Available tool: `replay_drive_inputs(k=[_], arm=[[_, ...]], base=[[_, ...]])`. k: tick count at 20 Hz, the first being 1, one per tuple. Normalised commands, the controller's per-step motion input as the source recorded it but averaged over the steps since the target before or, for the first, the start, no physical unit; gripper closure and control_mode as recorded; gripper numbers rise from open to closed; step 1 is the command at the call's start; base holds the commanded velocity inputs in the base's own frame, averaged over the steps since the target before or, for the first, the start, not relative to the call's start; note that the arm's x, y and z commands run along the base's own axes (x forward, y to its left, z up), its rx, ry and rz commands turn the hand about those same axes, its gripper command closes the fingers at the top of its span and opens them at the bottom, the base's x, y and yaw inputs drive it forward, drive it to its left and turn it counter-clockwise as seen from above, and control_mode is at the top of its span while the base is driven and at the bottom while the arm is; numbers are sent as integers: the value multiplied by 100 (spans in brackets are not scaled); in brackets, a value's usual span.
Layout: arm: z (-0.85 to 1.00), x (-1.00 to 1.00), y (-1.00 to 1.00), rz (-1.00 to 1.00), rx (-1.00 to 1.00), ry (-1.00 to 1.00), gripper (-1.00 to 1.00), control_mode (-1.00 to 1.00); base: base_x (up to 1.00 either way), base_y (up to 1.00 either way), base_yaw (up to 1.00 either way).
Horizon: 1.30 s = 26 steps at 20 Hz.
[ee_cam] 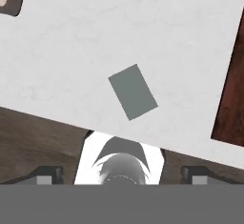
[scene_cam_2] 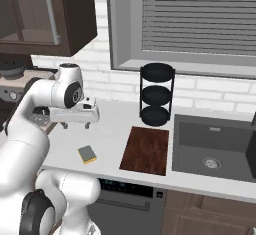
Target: Pick up the sponge from the counter and clean the cutting board by briefly scrubbing or pressing down on the cutting board. Once finished, release the sponge.
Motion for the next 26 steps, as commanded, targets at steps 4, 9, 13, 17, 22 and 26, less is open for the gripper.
replay_drive_inputs(k=[4, 9, 13, 17, 22, 26], arm=[[-60, 0, 4, 8, 0, 18, -100, -100], [-48, 0, 0, 8, 0, 3, -100, -100], [-44, 5, 0, 10, 0, -1, -100, -100], [-40, 21, 0, 11, 0, -6, -100, -100], [-34, 30, 0, 11, 0, -4, -100, -100], [-32, 23, 0, 9, 0, 0, -100, -100]], base=[[0, 0, 0], [0, 0, 0], [0, 0, 0], [0, 0, 0], [0, 0, 0], [0, 0, 0]])
